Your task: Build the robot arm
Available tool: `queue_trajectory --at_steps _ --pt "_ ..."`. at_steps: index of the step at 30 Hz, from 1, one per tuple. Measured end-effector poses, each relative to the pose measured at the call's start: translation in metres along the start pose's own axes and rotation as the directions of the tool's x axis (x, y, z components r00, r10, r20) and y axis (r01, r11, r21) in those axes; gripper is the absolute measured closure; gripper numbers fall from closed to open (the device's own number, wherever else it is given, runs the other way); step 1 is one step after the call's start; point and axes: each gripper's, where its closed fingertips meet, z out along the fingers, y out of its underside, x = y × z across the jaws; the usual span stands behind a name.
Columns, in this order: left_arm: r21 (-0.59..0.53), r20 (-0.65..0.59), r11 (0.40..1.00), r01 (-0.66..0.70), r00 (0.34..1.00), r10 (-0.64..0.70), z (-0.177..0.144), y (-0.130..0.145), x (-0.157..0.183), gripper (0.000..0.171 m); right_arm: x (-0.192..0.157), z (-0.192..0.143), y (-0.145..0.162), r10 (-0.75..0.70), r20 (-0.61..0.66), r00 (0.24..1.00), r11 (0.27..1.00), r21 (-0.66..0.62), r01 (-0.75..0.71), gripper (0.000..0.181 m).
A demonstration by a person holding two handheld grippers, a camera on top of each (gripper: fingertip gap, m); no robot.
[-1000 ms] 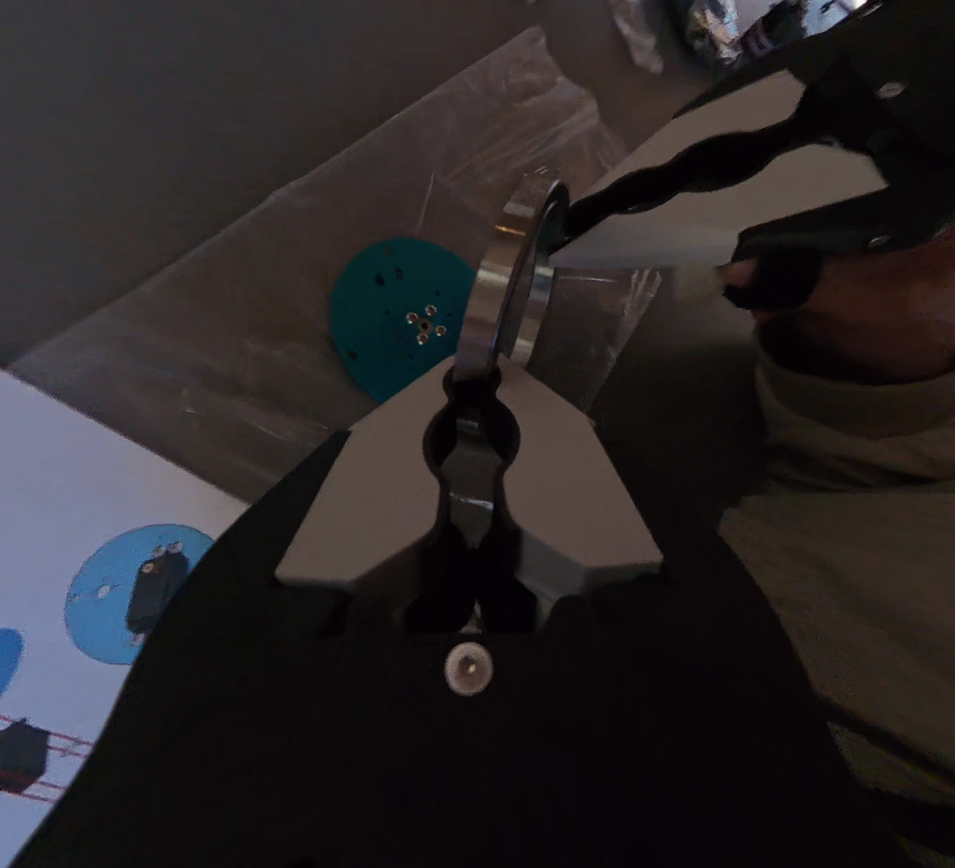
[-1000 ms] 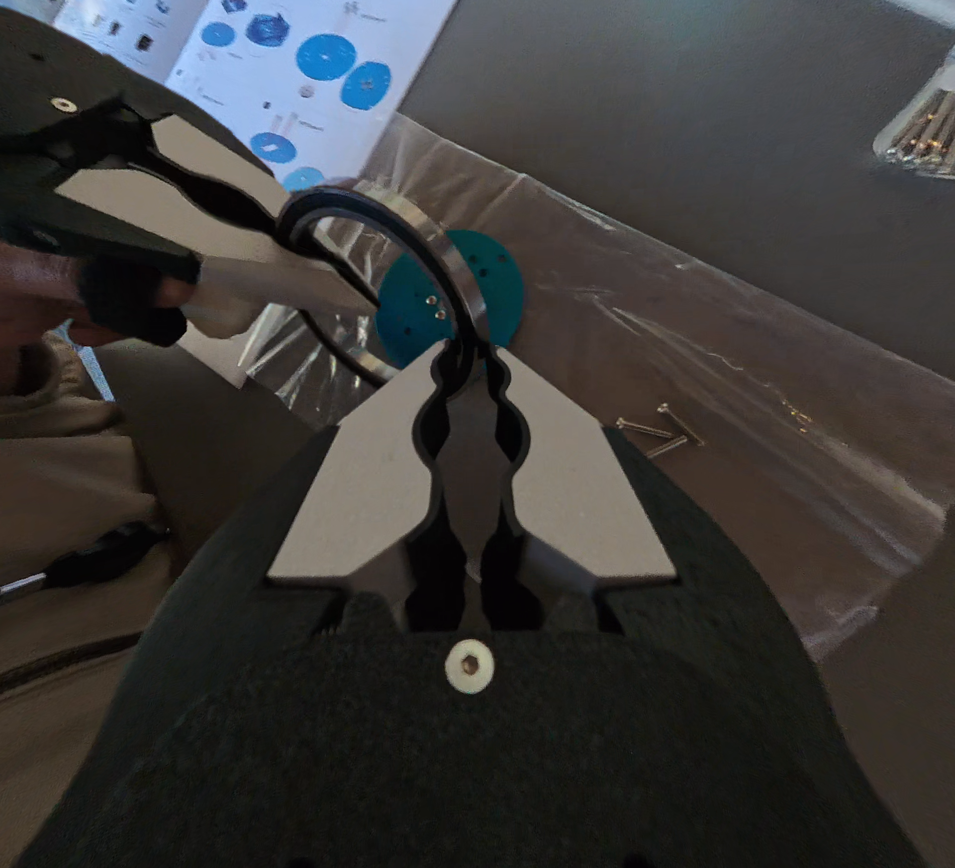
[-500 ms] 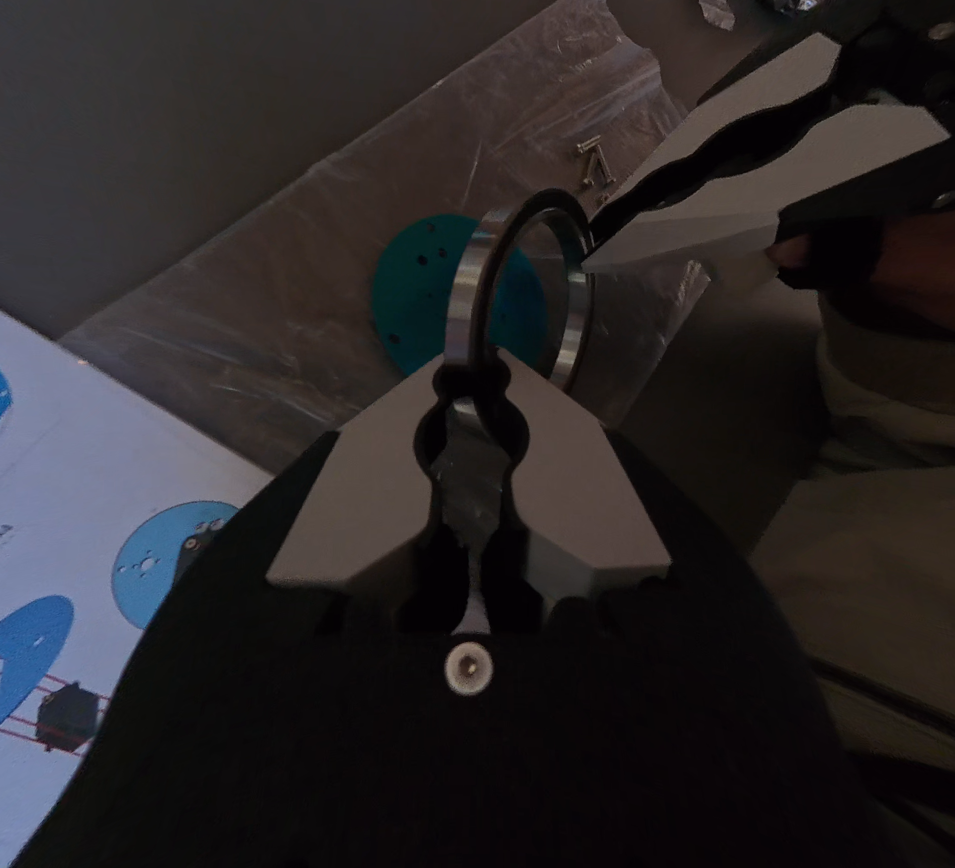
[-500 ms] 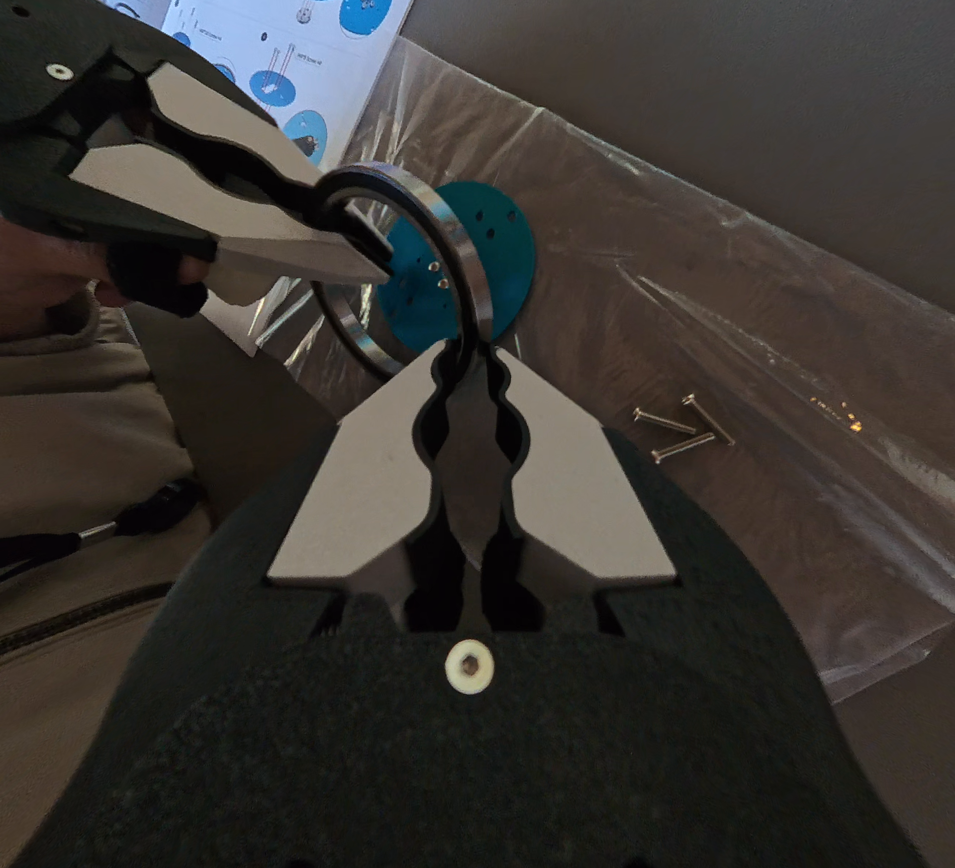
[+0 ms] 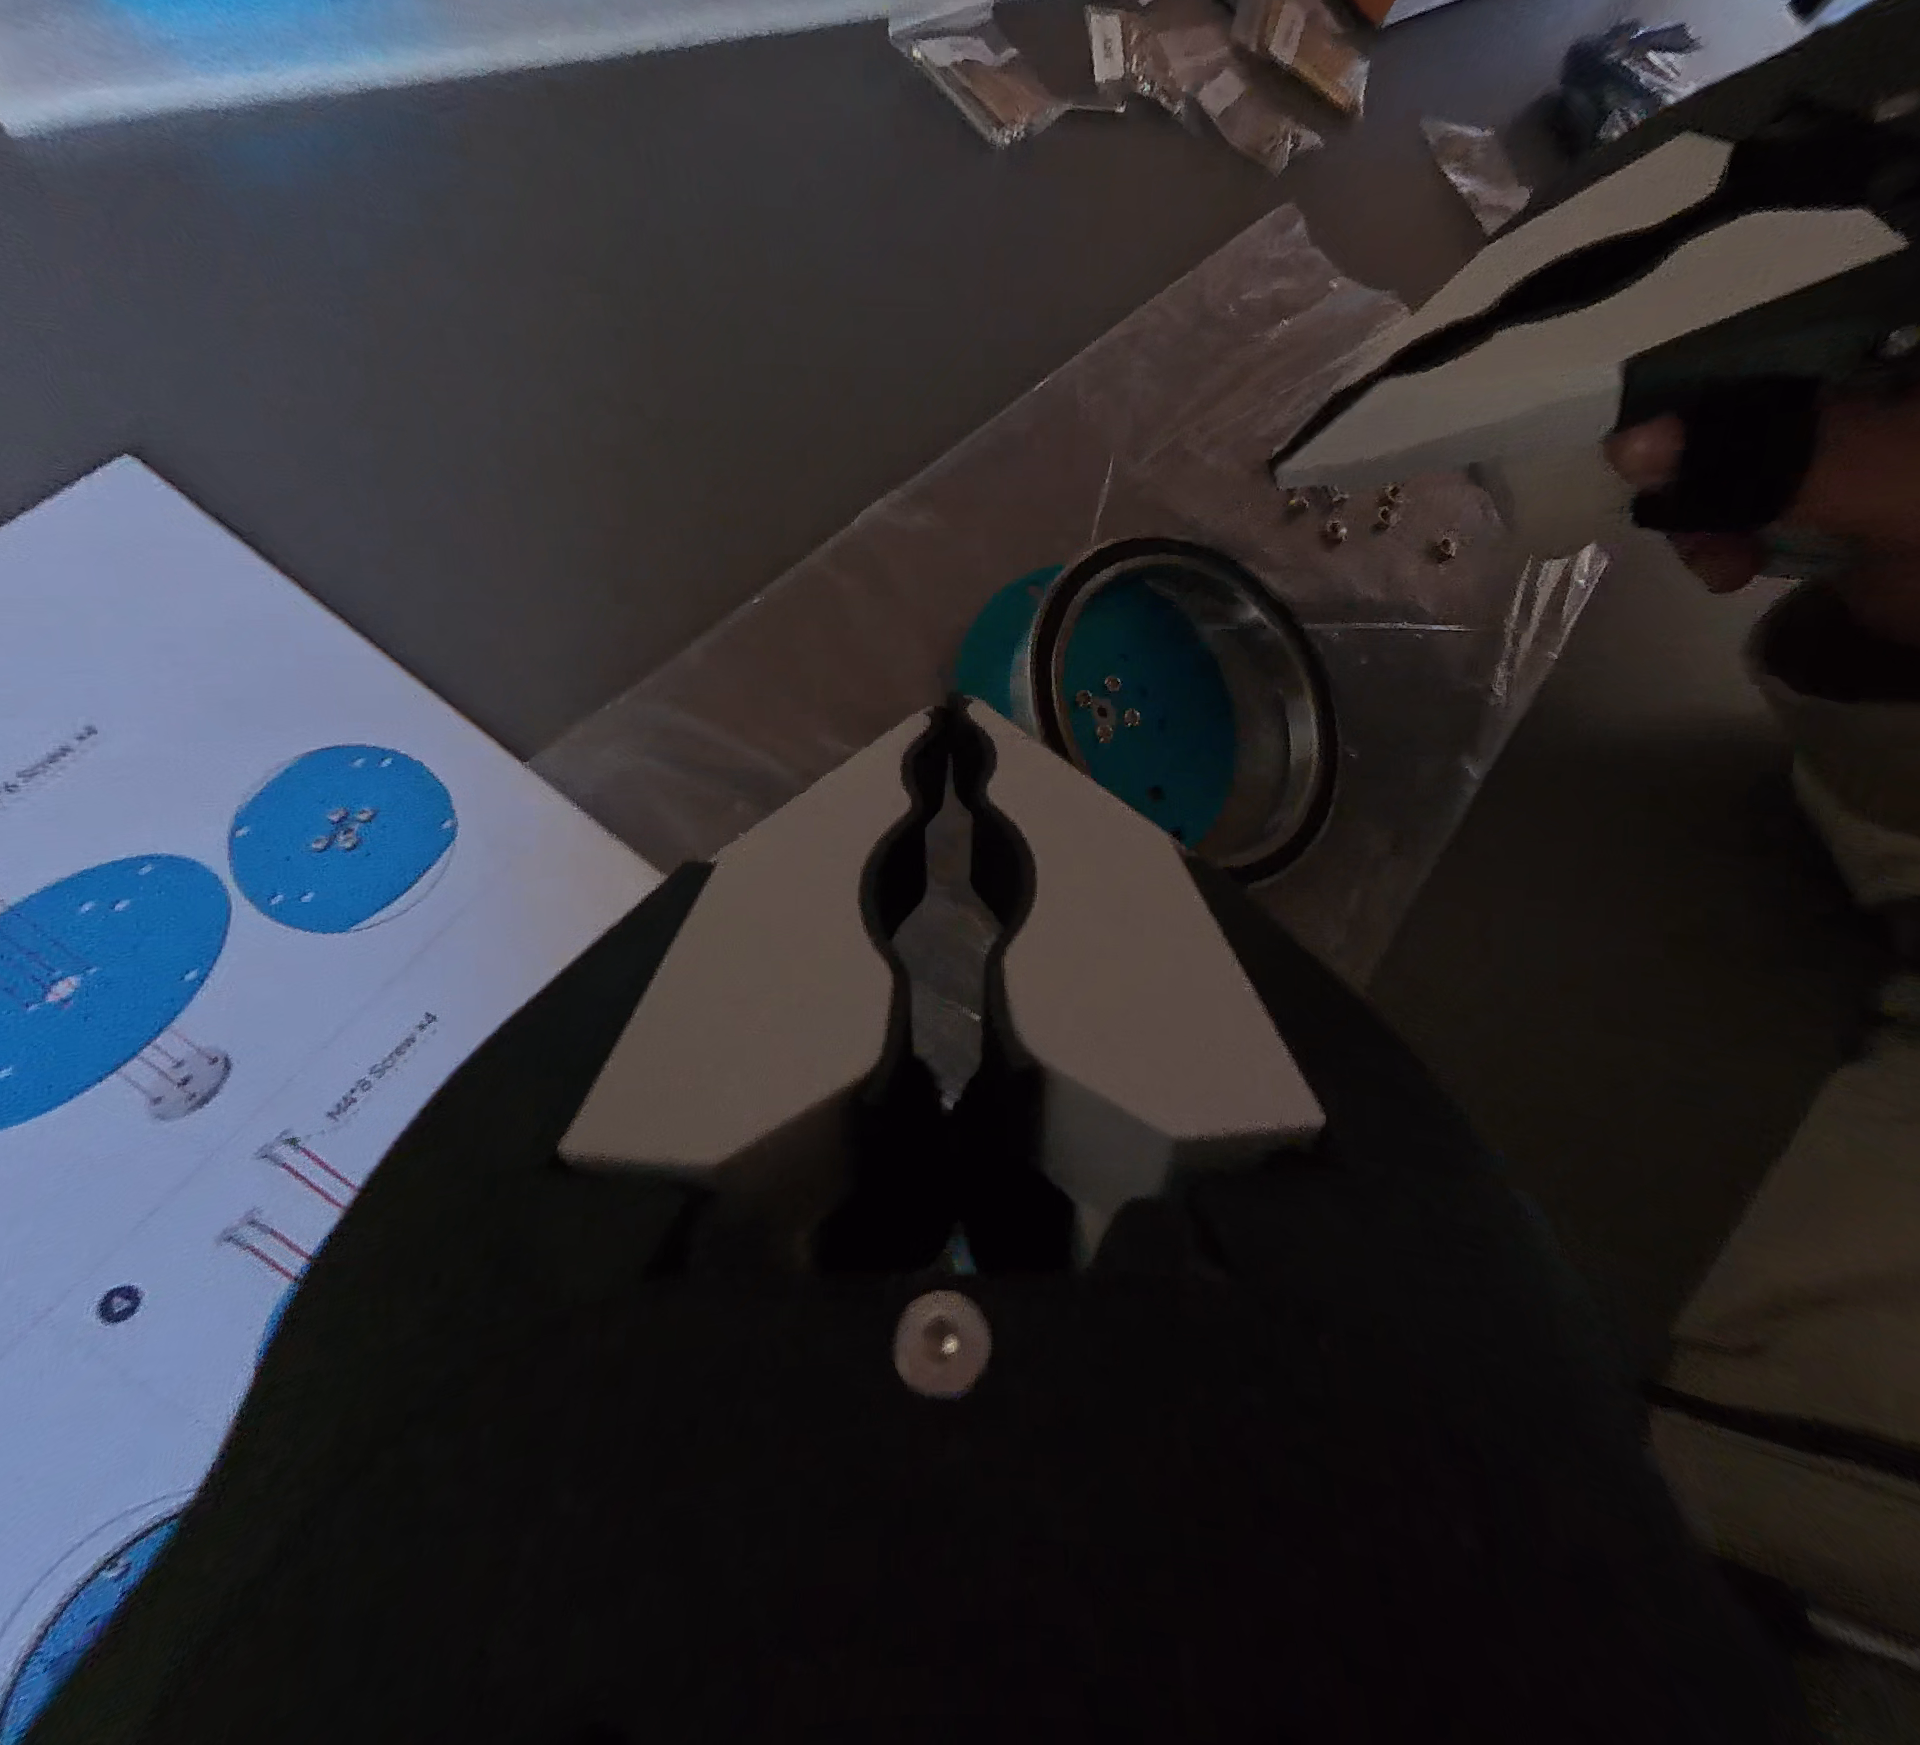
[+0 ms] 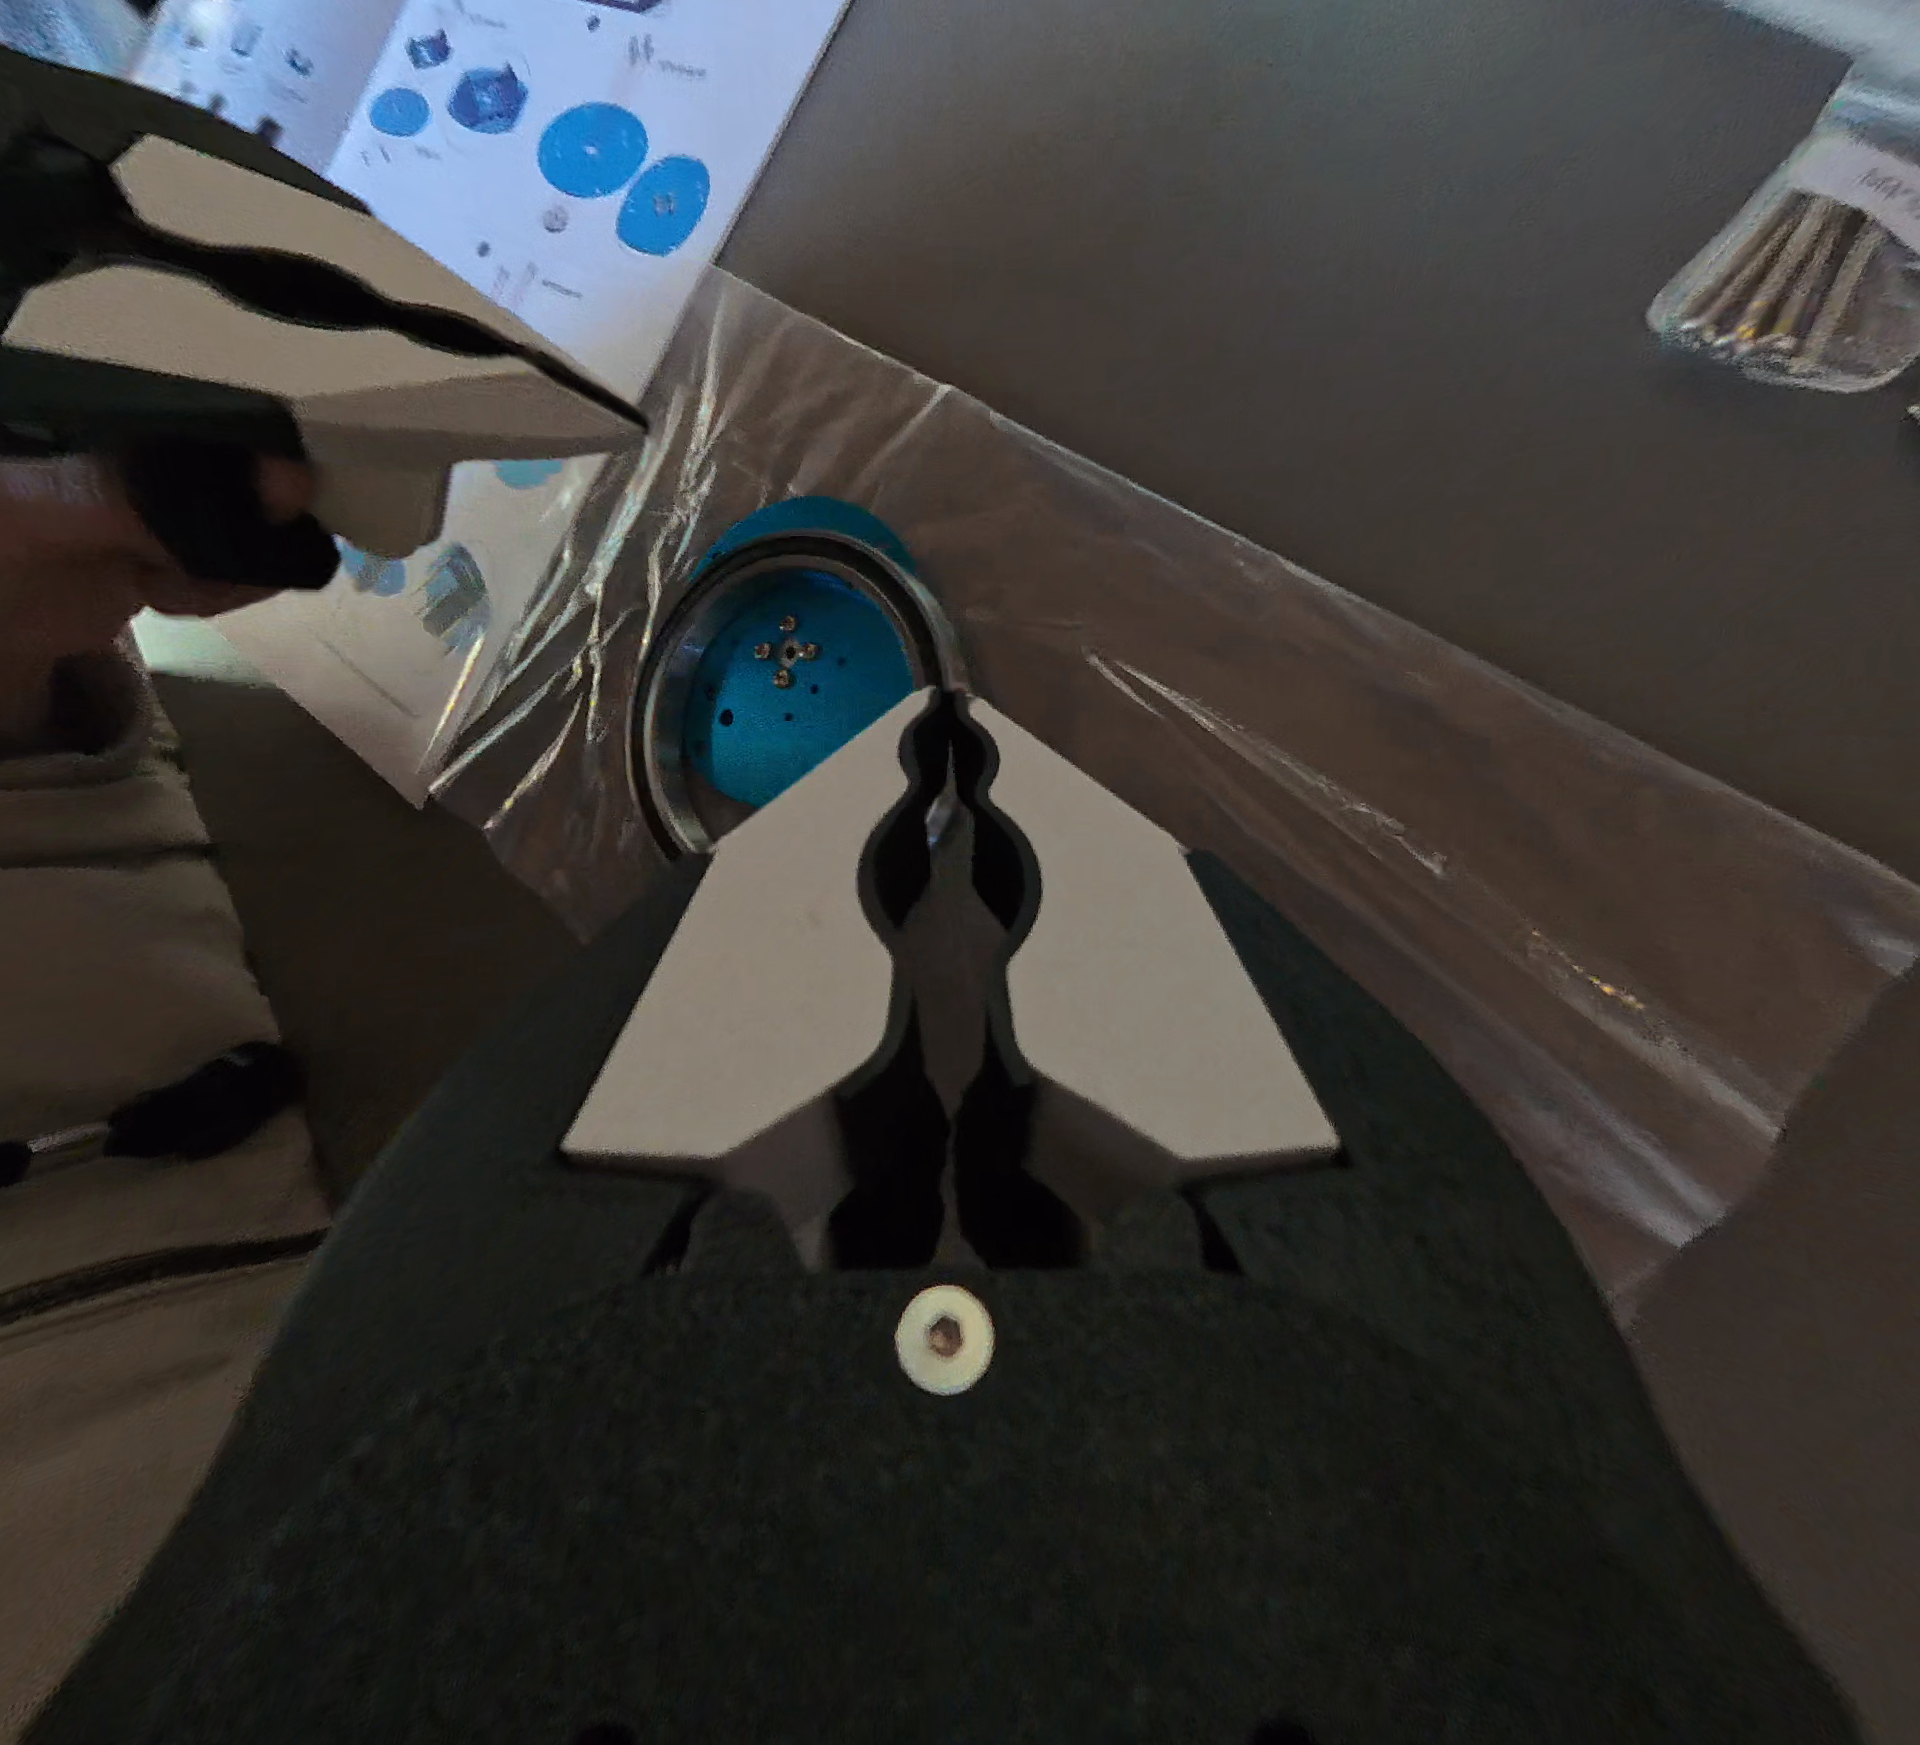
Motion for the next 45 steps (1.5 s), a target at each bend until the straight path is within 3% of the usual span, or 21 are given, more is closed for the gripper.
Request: queue_trajectory --at_steps 3,8,12,15,18,20,22,30,45 --pt "-0.001 -0.076 0.999 0.042 0.996 -0.042 0.002 0.0 -0.003 0.155 -0.007 -0.003 0.006 -0.111 0.037 0.993 0.993 0.051 0.109 0.165" --pt "-0.062 -0.167 0.997 0.046 0.984 -0.056 0.015 0.004 0.01 0.139 -0.013 0.014 0.023 -0.154 -0.002 0.988 0.988 -0.026 0.153 0.155" --pt "-0.084 -0.175 0.996 0.032 0.983 -0.046 0.023 0.009 0.022 0.13 0.0 0.017 0.019 -0.185 -0.116 0.976 0.982 -0.06 0.179 0.168" --pt "-0.126 -0.121 0.992 0.008 0.992 -0.024 0.029 0.018 0.019 0.126 0.011 0.018 0.019 -0.235 -0.192 0.953 0.971 -0.097 0.219 0.155" --pt "-0.121 -0.094 0.993 0.004 0.995 -0.015 0.03 0.019 0.018 0.127 0.01 0.022 0.023 -0.257 -0.176 0.95 0.963 -0.126 0.237 0.153" --pt "-0.13 -0.1 0.991 0.02 0.994 -0.033 0.03 0.019 0.019 0.129 0.005 0.024 0.022 -0.26 -0.143 0.955 0.962 -0.129 0.242 0.168" --pt "-0.133 -0.104 0.991 0.024 0.994 -0.038 0.031 0.021 0.02 0.138 0.005 0.025 0.019 -0.234 -0.16 0.959 0.967 -0.14 0.213 0.171" --pt "-0.137 -0.131 0.99 0.023 0.99 -0.041 0.03 0.022 0.022 0.14 0.005 0.032 0.009 -0.139 -0.125 0.982 0.983 -0.139 0.121 0.171" --pt "-0.133 -0.154 0.988 0.078 0.983 -0.099 0.032 0.02 0.014 0.154 0.003 0.038 -0.002 -0.152 -0.134 0.979 0.985 -0.103 0.139 0.171"
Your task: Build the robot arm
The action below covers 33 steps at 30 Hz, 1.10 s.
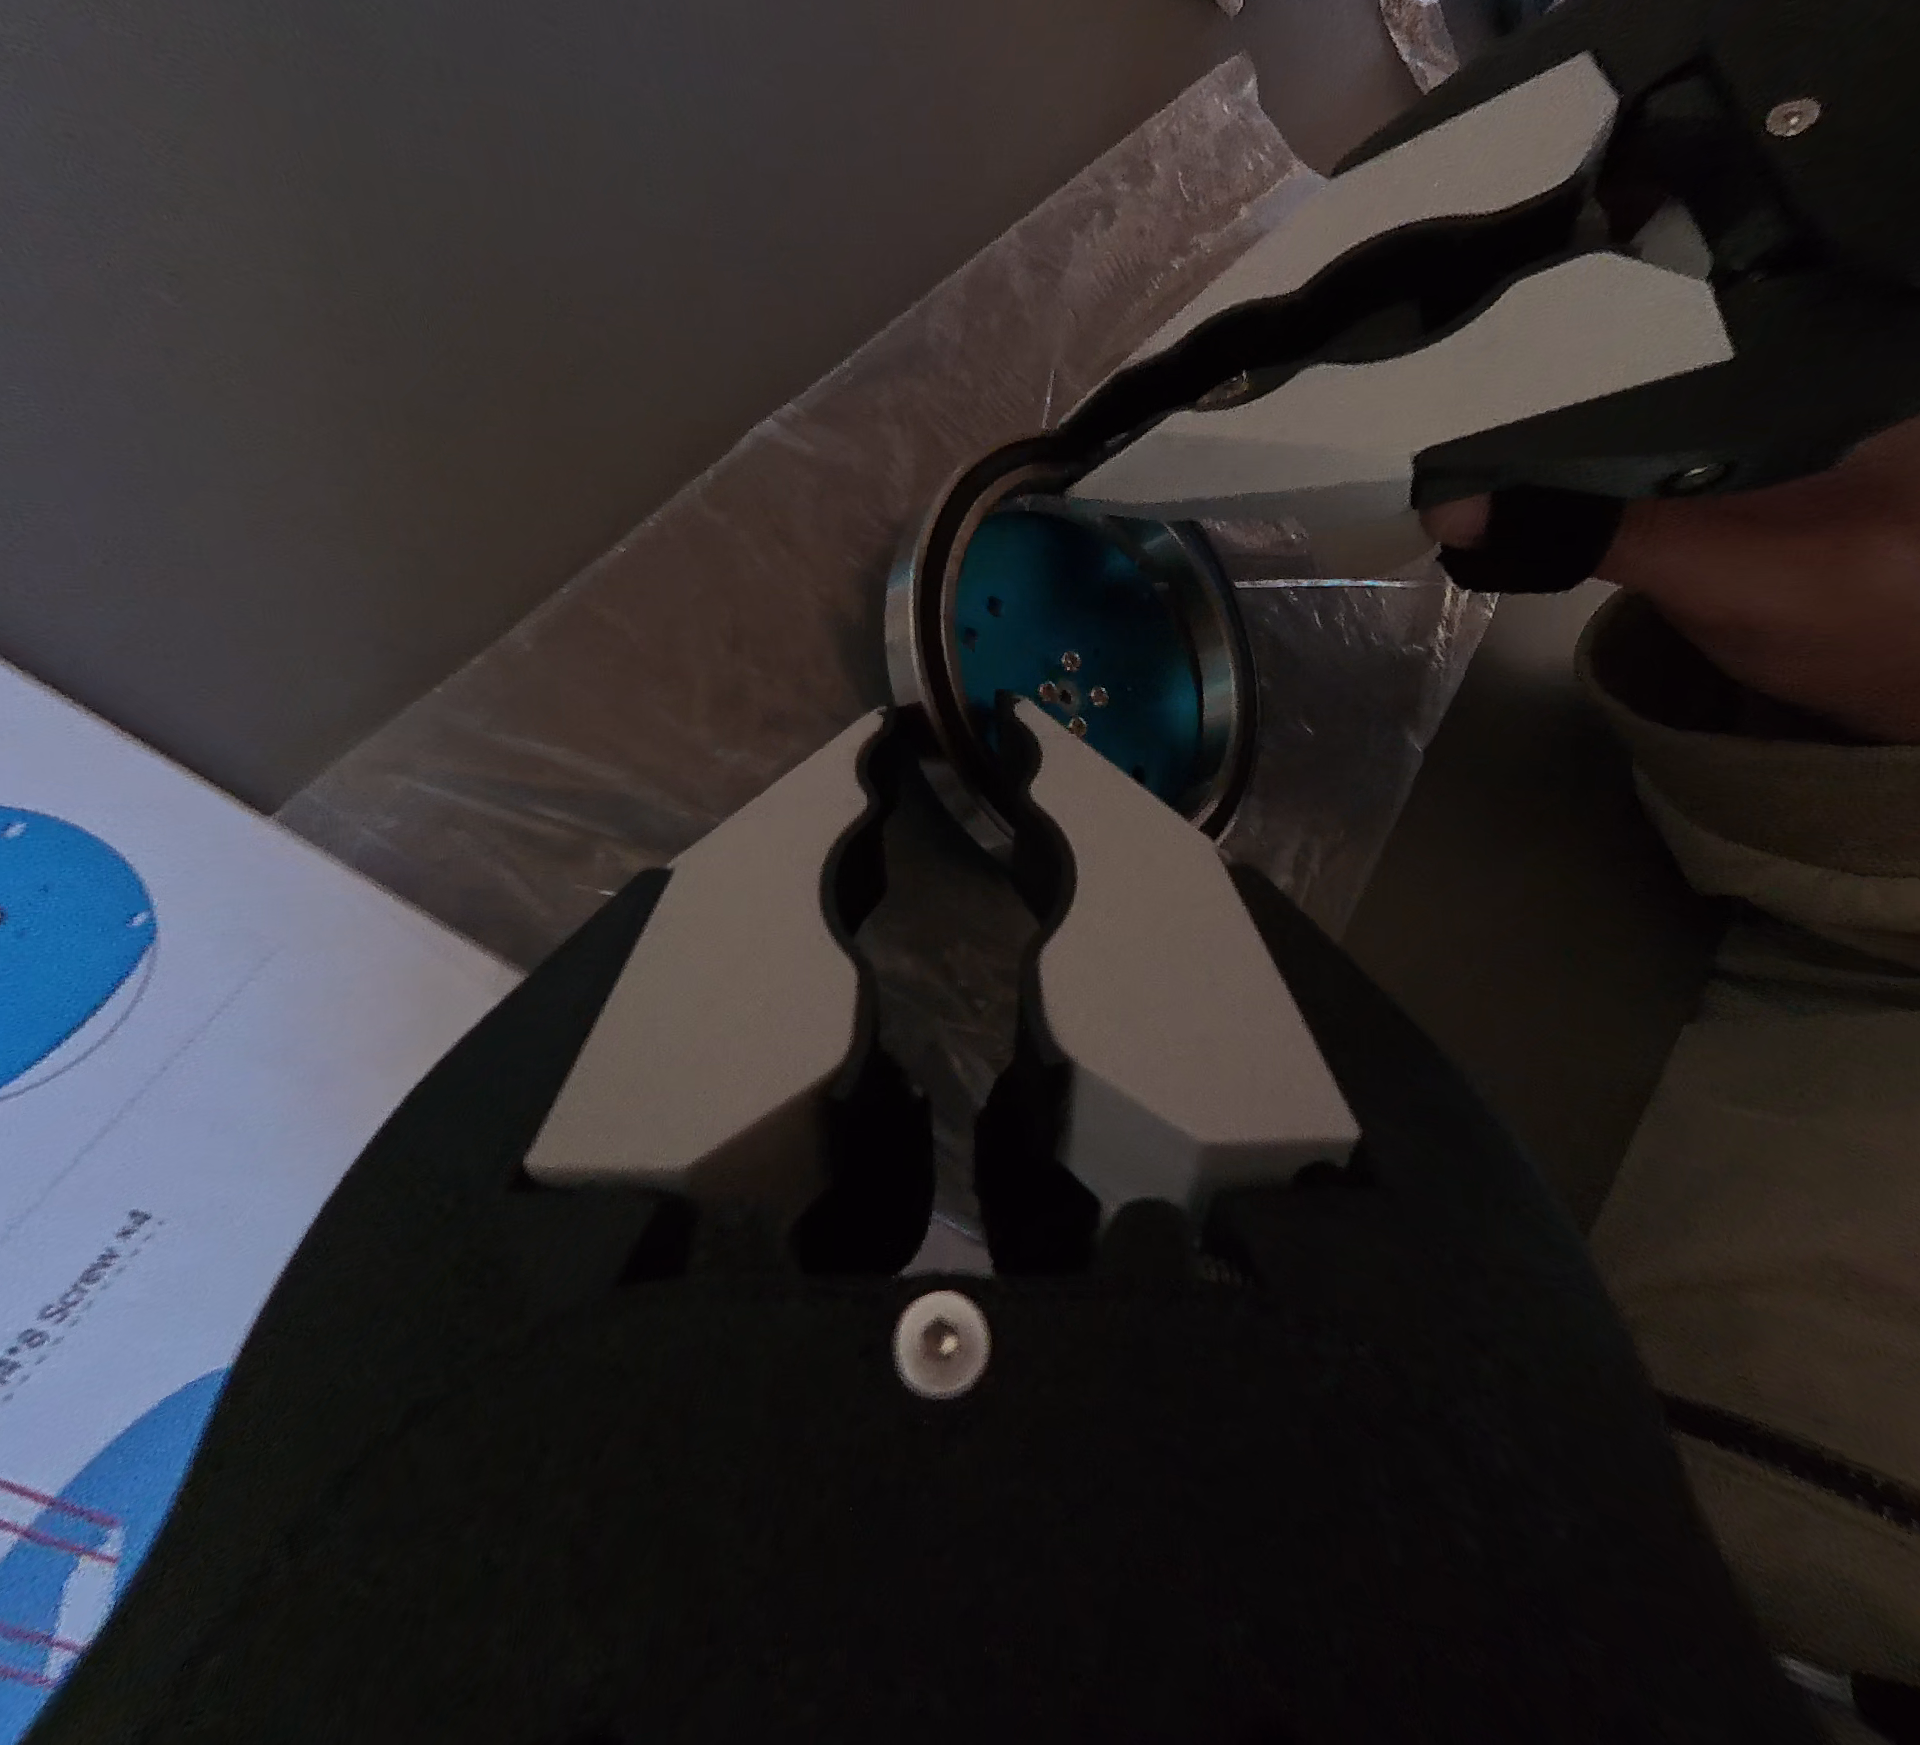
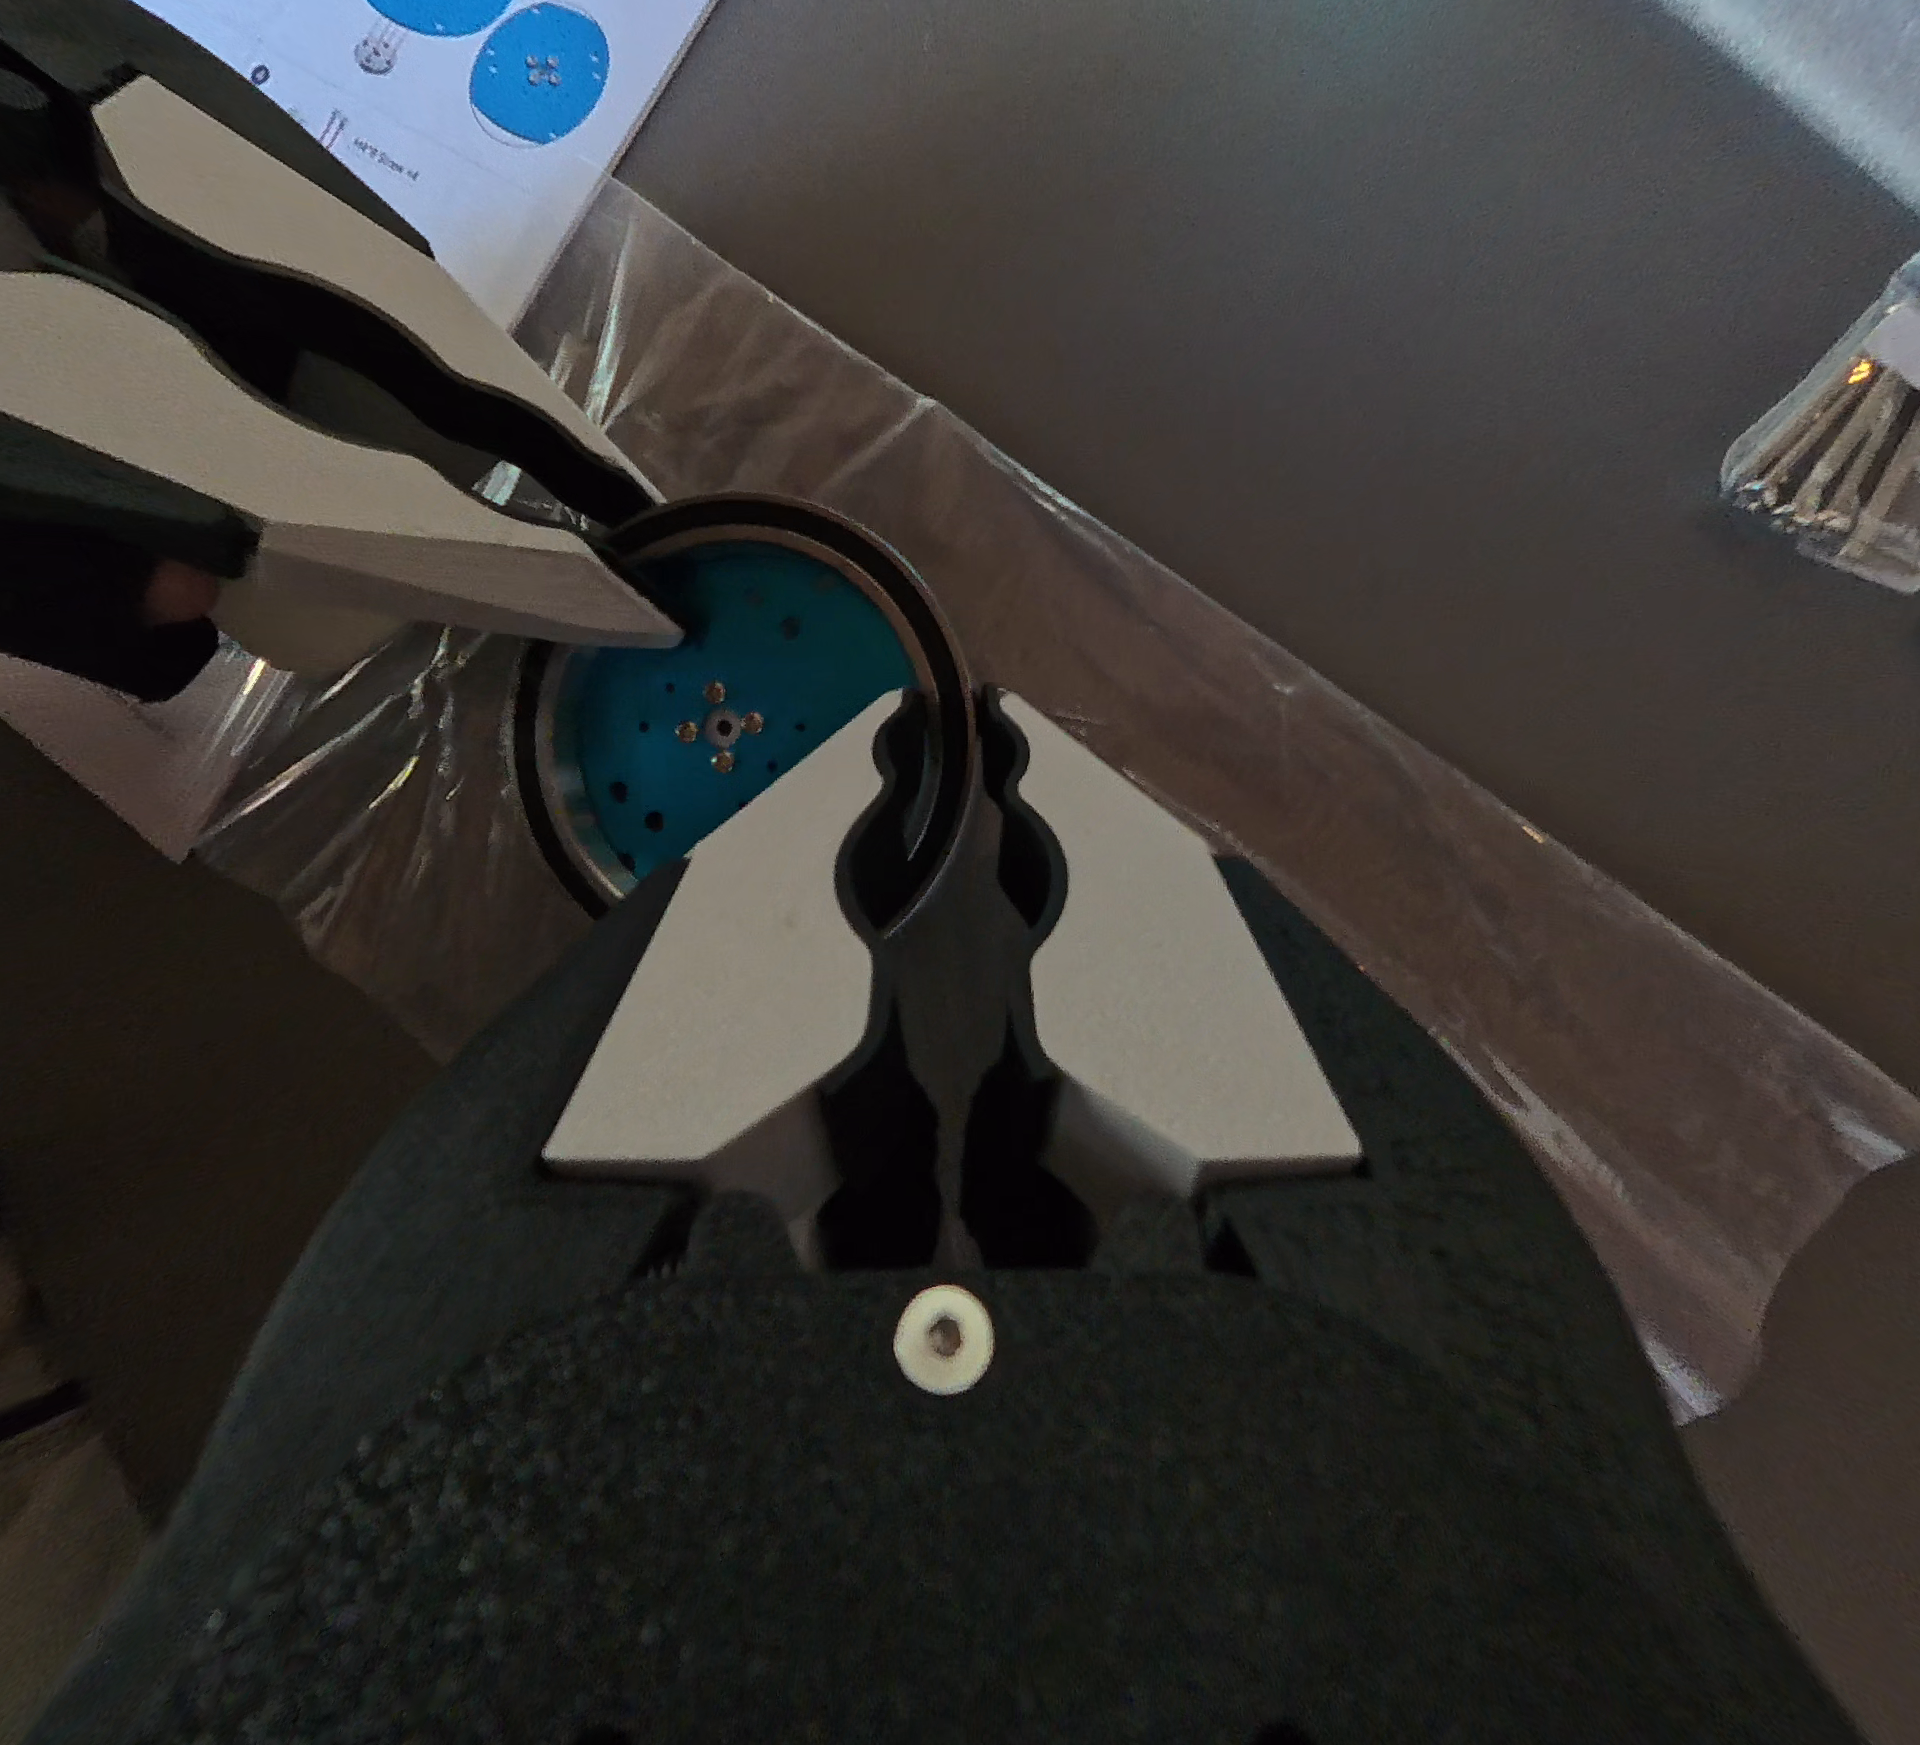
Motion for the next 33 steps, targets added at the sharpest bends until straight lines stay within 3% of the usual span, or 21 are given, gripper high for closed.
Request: queue_trajectory --at_steps 8,14,25,30,33 --pt "0.021 -0.111 0.993 0.114 0.988 -0.111 -0.005 -0.002 -0.003 0.156 -0.003 0.003 -0.003 0.007 0.038 0.999 1.0 0.015 -0.008 0.171" --pt "0.068 0.004 0.997 0.047 0.999 -0.048 -0.022 -0.009 -0.016 0.158 -0.006 0.005 -0.004 0.012 0.054 0.998 1.0 0.021 -0.013 0.171" --pt "-0.005 0.023 1.0 0.012 1.0 -0.012 -0.012 0.006 -0.011 0.156 -0.012 0.005 -0.007 -0.028 0.077 0.997 0.998 0.05 0.024 0.17" --pt "0.003 0.012 0.999 0.042 0.999 -0.042 -0.012 0.005 -0.012 0.157 -0.029 -0.018 -0.004 -0.22 0.234 0.947 0.963 0.205 0.173 0.131" --pt "0.002 0.015 0.999 0.048 0.999 -0.048 -0.012 0.003 -0.013 0.158 -0.039 -0.019 0.0 -0.34 0.221 0.914 0.925 0.255 0.282 0.107"
